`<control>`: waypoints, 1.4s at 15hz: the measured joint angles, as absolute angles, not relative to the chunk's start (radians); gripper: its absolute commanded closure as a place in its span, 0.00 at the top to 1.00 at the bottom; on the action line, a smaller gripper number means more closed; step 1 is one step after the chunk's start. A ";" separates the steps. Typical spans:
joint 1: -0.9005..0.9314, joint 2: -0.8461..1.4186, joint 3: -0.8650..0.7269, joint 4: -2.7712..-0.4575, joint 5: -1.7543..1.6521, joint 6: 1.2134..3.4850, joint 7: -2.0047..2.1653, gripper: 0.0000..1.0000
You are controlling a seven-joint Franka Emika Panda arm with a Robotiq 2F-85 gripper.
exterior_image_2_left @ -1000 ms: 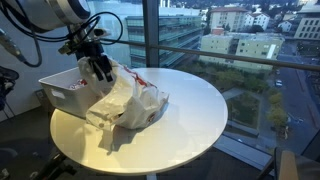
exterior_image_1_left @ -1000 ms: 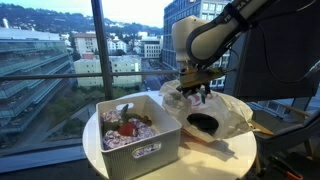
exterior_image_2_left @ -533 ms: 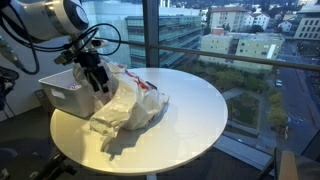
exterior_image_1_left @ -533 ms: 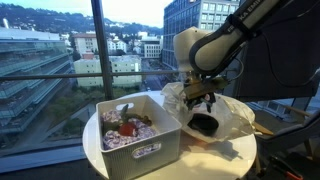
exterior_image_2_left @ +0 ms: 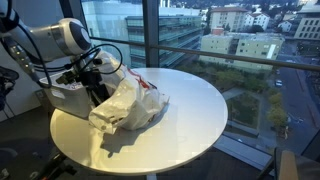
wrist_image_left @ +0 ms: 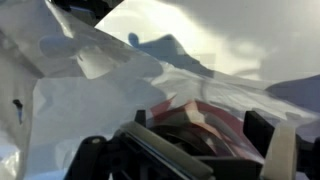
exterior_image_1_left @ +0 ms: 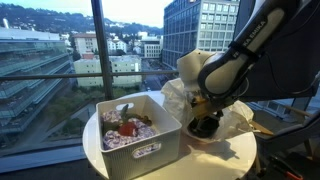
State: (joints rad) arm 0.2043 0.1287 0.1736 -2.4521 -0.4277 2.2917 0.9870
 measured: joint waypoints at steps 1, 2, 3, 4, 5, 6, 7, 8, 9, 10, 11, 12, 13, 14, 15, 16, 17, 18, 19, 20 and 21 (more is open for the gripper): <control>0.204 0.138 0.164 -2.455 -0.446 2.295 1.015 1.00; 0.204 0.146 0.152 -2.456 -0.455 2.302 1.039 1.00; 0.204 0.153 0.141 -2.456 -0.457 2.309 1.059 1.00; 0.203 0.159 0.128 -2.455 -0.457 2.317 1.076 1.00; 0.203 0.163 0.117 -2.455 -0.457 2.326 1.086 1.00; 0.201 0.168 0.107 -2.455 -0.457 2.343 1.087 1.00; 0.200 0.175 0.098 -2.455 -0.460 2.367 1.086 1.00; 0.199 0.184 0.092 -2.455 -0.465 2.397 1.078 1.00; 0.199 0.193 0.089 -2.456 -0.470 2.431 1.059 1.00; 0.198 0.202 0.088 -2.456 -0.471 2.472 1.024 1.00; 0.198 0.211 0.087 -2.455 -0.472 2.509 0.983 1.00; 0.198 0.217 0.087 -2.455 -0.472 2.543 0.936 1.00; 0.198 0.222 0.086 -2.456 -0.472 2.567 0.886 1.00; 0.197 0.226 0.084 -2.456 -0.472 2.585 0.834 1.00; 0.197 0.229 0.081 -2.456 -0.472 2.596 0.784 1.00; 0.196 0.231 0.077 -2.456 -0.472 2.600 0.736 1.00; 0.195 0.232 0.072 -2.457 -0.471 2.602 0.689 1.00; 0.193 0.234 0.069 -2.458 -0.465 2.608 0.645 1.00; 0.190 0.237 0.066 -2.460 -0.458 2.619 0.602 1.00; 0.186 0.240 0.063 -2.463 -0.451 2.630 0.561 1.00; 0.183 0.244 0.062 -2.466 -0.441 2.644 0.520 1.00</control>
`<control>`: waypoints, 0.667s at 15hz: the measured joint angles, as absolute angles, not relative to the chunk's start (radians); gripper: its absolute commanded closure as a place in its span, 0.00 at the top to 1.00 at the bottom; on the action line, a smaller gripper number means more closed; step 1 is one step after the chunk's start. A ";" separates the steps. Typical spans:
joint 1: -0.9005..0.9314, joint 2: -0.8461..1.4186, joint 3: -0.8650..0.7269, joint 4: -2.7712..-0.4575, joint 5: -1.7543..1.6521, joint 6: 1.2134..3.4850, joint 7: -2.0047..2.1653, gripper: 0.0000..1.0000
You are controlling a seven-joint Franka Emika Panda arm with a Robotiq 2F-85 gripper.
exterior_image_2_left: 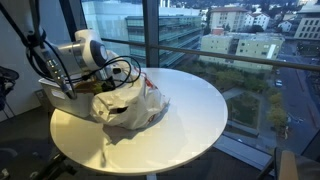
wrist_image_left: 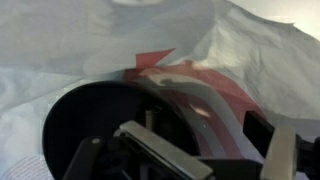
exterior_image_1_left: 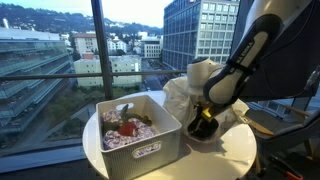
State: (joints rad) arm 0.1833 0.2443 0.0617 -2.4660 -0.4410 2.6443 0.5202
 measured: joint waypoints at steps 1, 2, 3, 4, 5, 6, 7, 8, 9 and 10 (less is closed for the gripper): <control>0.181 0.250 0.060 -2.469 -0.430 2.661 0.484 1.00; 0.179 0.258 0.059 -2.471 -0.419 2.675 0.448 1.00; 0.178 0.265 0.058 -2.472 -0.415 2.683 0.415 0.95; 0.178 0.271 0.056 -2.473 -0.413 2.688 0.387 0.75; 0.178 0.277 0.053 -2.474 -0.413 2.691 0.363 0.71; 0.178 0.280 0.049 -2.474 -0.415 2.694 0.342 0.70; 0.179 0.283 0.043 -2.474 -0.419 2.696 0.324 0.64; 0.181 0.283 0.037 -2.474 -0.428 2.696 0.312 0.54; 0.184 0.283 0.030 -2.474 -0.439 2.696 0.303 0.46; 0.187 0.282 0.024 -2.474 -0.455 2.696 0.299 0.38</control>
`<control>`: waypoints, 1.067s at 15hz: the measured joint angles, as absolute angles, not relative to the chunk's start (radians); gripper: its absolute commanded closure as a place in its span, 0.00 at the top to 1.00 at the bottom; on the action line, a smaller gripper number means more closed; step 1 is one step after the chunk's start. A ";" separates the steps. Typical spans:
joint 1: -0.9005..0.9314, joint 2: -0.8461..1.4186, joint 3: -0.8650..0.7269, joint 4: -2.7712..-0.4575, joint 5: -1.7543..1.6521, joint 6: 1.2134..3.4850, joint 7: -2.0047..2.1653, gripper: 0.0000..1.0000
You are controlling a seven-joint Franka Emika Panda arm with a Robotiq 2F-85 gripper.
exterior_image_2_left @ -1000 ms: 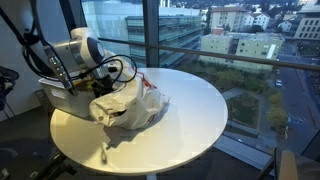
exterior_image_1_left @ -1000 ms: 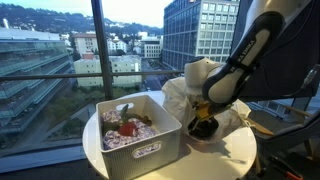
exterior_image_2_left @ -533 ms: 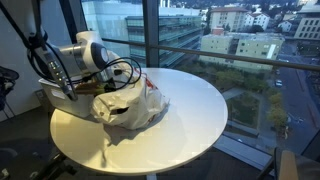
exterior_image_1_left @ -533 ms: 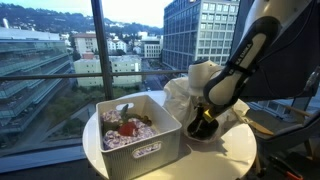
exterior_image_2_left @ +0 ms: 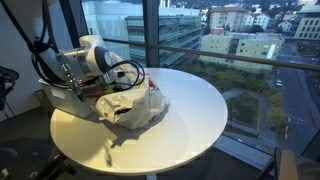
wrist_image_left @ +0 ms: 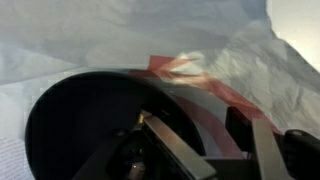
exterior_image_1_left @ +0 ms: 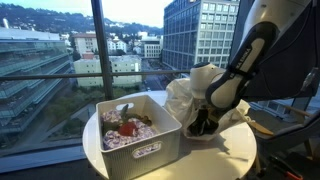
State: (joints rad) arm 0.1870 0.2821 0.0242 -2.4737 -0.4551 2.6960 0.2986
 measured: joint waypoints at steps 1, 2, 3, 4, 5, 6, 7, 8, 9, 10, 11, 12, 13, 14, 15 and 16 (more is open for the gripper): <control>0.191 0.281 0.019 -2.474 -0.470 2.696 0.296 0.31; 0.195 0.280 0.015 -2.474 -0.485 2.696 0.295 0.22; 0.199 0.279 0.010 -2.474 -0.498 2.696 0.295 0.16; 0.203 0.279 0.007 -2.474 -0.508 2.696 0.295 0.09; 0.206 0.279 0.004 -2.475 -0.519 2.696 0.295 0.05; 0.209 0.279 0.002 -2.475 -0.528 2.696 0.295 0.04; 0.210 0.278 0.001 -2.476 -0.533 2.696 0.295 0.00; 0.212 0.278 0.001 -2.476 -0.538 2.697 0.295 0.00; 0.213 0.277 0.000 -2.476 -0.541 2.697 0.295 0.04; 0.214 0.275 0.000 -2.476 -0.542 2.697 0.295 0.04; 0.214 0.275 0.000 -2.476 -0.542 2.697 0.295 0.04; 0.214 0.275 0.000 -2.476 -0.542 2.697 0.295 0.04; 0.214 0.275 0.000 -2.476 -0.542 2.697 0.295 0.04; 0.214 0.274 0.000 -2.476 -0.542 2.697 0.295 0.04; 0.214 0.272 -0.001 -2.476 -0.542 2.697 0.295 0.04; 0.214 0.268 -0.002 -2.476 -0.542 2.695 0.294 0.04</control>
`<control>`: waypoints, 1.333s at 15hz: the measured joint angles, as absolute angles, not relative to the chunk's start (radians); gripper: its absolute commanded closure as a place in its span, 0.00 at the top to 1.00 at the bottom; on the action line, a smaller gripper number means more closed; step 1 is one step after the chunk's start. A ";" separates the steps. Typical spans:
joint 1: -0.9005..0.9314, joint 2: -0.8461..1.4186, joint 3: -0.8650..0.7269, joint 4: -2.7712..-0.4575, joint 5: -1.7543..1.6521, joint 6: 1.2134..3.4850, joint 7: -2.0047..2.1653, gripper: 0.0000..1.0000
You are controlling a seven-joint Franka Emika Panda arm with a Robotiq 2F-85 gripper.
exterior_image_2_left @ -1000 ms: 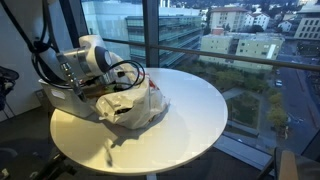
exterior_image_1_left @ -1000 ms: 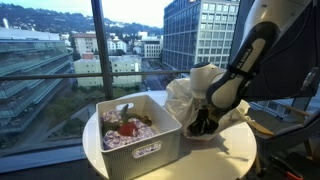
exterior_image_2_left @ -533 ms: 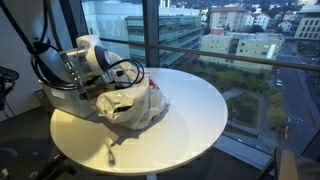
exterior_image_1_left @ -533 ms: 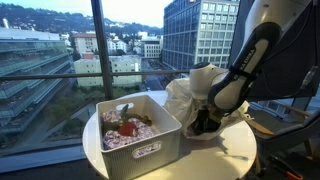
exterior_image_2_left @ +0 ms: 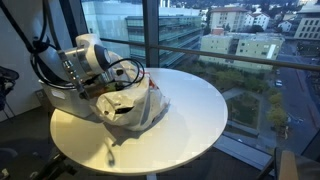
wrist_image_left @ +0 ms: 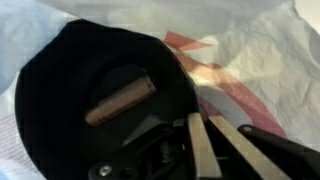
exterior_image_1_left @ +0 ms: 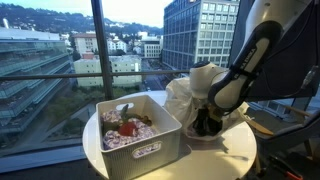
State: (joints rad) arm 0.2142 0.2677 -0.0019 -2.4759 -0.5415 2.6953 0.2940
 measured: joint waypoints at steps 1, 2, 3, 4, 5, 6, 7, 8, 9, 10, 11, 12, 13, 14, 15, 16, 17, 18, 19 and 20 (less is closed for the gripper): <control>0.214 0.260 -0.003 -2.476 -0.542 2.692 0.292 0.04; 0.214 0.250 -0.003 -2.475 -0.542 2.683 0.289 0.04; 0.214 0.236 -0.003 -2.473 -0.542 2.668 0.286 0.04; 0.214 0.220 -0.003 -2.470 -0.542 2.649 0.282 0.04; 0.214 0.203 -0.003 -2.467 -0.540 2.630 0.277 0.04; 0.213 0.187 -0.002 -2.463 -0.538 2.612 0.274 0.04; 0.212 0.171 -0.001 -2.460 -0.535 2.598 0.269 0.03; 0.210 0.156 0.000 -2.459 -0.535 2.595 0.268 0.03; 0.208 0.142 0.000 -2.457 -0.535 2.595 0.268 0.03; 0.205 0.128 0.000 -2.456 -0.541 2.596 0.268 0.03; 0.202 0.115 0.000 -2.455 -0.554 2.600 0.271 0.03; 0.197 0.102 0.000 -2.455 -0.573 2.605 0.282 0.03; 0.191 0.091 0.000 -2.456 -0.578 2.619 0.298 0.03; 0.182 0.081 -0.001 -2.458 -0.578 2.639 0.314 0.03; 0.172 0.072 0.000 -2.462 -0.567 2.663 0.329 0.03; 0.161 0.064 0.000 -2.469 -0.541 2.694 0.335 0.02; 0.152 0.056 0.000 -2.475 -0.510 2.723 0.334 0.01; 0.144 0.048 0.001 -2.481 -0.470 2.744 0.327 0.01; 0.139 0.041 0.006 -2.487 -0.416 2.759 0.305 0.01; 0.136 0.033 0.014 -2.491 -0.338 2.764 0.260 0.01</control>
State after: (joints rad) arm 0.1360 0.0325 0.0140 -2.4909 -0.3377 2.7645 0.2601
